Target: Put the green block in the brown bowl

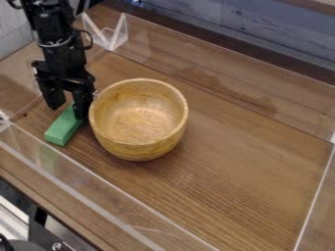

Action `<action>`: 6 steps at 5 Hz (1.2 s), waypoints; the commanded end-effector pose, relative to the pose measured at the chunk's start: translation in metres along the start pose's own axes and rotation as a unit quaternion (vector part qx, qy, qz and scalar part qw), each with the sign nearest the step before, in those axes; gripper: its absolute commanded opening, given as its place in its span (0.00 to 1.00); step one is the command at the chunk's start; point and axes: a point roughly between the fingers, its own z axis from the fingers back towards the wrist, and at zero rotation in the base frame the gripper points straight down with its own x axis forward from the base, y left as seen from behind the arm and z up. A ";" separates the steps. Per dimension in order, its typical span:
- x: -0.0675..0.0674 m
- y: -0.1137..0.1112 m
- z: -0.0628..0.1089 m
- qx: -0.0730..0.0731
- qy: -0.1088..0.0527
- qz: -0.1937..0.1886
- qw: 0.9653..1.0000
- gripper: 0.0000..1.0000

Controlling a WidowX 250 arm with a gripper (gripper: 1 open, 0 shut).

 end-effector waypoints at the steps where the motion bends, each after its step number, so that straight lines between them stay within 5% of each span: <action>1: 0.011 0.010 0.010 0.010 -0.019 -0.002 1.000 1.00; 6: 0.015 0.029 0.000 -0.014 -0.003 -0.002 1.000 1.00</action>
